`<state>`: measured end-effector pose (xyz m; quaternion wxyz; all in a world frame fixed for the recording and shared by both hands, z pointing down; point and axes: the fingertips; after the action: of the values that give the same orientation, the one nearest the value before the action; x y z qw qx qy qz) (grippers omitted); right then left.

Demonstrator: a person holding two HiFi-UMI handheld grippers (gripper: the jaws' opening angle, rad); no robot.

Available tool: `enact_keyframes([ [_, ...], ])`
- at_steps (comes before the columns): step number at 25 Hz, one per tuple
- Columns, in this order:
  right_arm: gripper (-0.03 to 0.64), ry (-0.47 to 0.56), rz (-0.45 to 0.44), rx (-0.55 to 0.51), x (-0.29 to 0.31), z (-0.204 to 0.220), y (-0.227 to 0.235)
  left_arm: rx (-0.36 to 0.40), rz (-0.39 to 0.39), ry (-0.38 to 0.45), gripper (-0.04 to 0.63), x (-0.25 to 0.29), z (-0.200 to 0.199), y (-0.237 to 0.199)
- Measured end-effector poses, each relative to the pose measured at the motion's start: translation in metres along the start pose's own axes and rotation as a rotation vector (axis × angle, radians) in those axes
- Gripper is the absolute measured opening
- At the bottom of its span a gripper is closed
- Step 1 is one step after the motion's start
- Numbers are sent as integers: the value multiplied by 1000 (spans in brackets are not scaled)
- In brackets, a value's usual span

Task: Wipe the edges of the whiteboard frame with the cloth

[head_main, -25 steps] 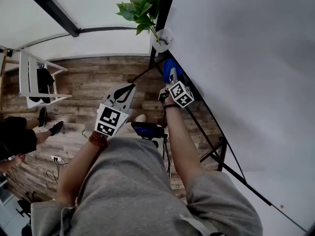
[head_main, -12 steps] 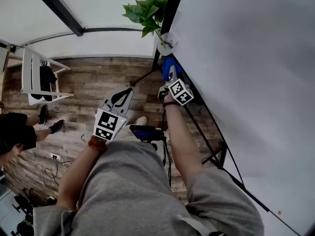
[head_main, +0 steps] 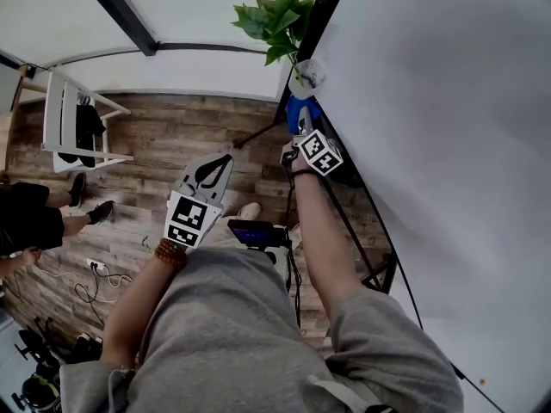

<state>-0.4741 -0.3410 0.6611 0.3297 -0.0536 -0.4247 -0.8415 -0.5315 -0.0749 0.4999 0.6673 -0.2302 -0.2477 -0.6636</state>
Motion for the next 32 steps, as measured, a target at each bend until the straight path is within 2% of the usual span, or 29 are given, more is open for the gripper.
enact_keyframes([
  [4,156,-137,-79,-134,6,28,-21,-6,4,12,11,-3,-2,-1],
  [8,156,-275,-109,-241,-15,68,-32,-7,25,38,11,-2,-10,3],
  [11,156,-312,-126,-340,-48,75,-42,5,56,59,11,1,-19,11],
  [14,157,-301,-145,-455,-95,64,-57,16,112,89,11,7,-33,29],
  [19,156,-215,-111,-623,-187,22,-81,90,266,167,11,15,-69,91],
  [24,158,-36,23,-646,-274,-39,-88,182,430,239,11,13,-106,167],
  [26,158,32,77,-669,-308,-62,-91,214,466,269,11,7,-123,194],
  [32,158,238,180,-742,-416,-112,-86,328,509,371,11,-8,-157,289],
])
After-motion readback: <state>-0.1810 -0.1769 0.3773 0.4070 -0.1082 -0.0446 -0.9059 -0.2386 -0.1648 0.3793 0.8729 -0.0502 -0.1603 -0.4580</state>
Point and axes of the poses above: the fingertips, and each gripper's own axes: x forward along the fingers, y to its right, z out of its underside, and after that the axes turned 11 degrees about -y, right-handed
